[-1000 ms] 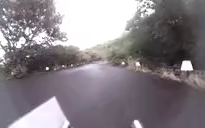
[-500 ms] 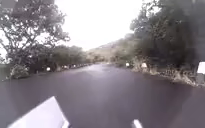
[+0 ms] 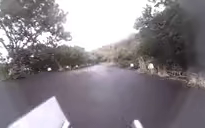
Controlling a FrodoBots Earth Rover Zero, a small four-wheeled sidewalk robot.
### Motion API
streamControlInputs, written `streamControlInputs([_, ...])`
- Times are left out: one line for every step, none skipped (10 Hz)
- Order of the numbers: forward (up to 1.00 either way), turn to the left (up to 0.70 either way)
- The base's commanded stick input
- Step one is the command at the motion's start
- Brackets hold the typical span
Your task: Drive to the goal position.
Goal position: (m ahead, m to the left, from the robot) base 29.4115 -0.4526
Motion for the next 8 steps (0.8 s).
streamControlInputs([1.0,0.0])
streamControlInputs([1.0,0.0])
streamControlInputs([1.0,0.0])
streamControlInputs([1.0,0.0])
streamControlInputs([1.0,0.0])
streamControlInputs([1.0,0.0])
streamControlInputs([1.0,0.0])
streamControlInputs([1.0,0.0])
